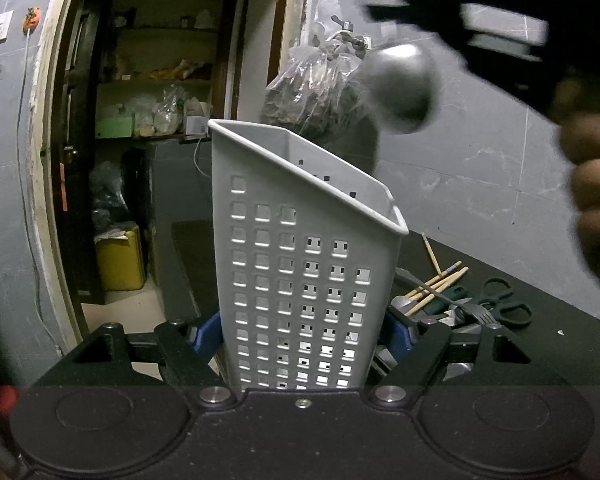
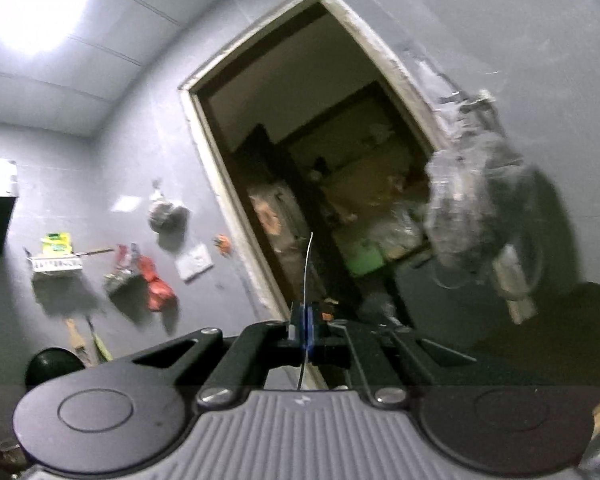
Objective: Organize utensils
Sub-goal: 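Lift the spoon over the basket and open the right tool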
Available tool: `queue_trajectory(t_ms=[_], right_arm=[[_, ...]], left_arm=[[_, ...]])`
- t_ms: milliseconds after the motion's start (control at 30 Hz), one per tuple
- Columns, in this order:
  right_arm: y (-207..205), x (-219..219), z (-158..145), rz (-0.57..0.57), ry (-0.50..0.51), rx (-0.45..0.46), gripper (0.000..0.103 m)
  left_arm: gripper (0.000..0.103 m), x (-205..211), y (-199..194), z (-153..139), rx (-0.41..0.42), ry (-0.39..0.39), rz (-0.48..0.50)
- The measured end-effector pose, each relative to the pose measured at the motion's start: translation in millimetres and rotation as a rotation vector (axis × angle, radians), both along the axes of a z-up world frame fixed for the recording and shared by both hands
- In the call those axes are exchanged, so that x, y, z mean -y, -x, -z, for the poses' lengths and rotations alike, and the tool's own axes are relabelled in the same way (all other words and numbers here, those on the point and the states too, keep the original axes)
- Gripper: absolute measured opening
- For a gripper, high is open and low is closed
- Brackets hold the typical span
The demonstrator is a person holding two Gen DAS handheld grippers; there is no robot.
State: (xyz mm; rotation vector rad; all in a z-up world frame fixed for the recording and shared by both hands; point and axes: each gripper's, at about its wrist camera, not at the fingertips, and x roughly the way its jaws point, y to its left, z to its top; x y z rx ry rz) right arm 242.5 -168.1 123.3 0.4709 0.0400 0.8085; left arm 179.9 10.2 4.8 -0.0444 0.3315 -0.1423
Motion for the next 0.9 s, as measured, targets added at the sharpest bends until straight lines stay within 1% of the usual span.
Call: queue_trajectory(t_ms=[133, 267, 500, 667, 800, 833, 900], right_arm=[[-20, -27, 10, -0.013, 0.028, -0.023, 0.002], [-21, -38, 23, 0.014, 0.06, -0.02, 0.002], [-10, -43, 39, 0.055, 0.137, -0.023, 0.002], [-4, -44, 49, 0.088, 0.214, -0.046, 0.002], [2, -44, 55, 0.094, 0.266, -0.056, 0.002], [3, -44, 57, 0.092, 0.277, -0.059, 0.002], [4, -45, 59, 0.084, 0.295, -0.072, 0.007]], left_arm=[[0.08, 1, -2, 0, 0.002, -0.003, 0.0], [0.08, 0, -2, 0, 0.003, -0.002, 0.002], [0.08, -2, -1, 0, 0.002, 0.003, 0.003], [0.08, -2, -1, 0, 0.002, 0.004, 0.002], [0.08, -3, -1, 1, 0.003, 0.003, 0.001], [0.08, -3, -1, 0, 0.002, 0.003, 0.001], [0.08, -3, 0, 1, 0.003, 0.001, 0.0]])
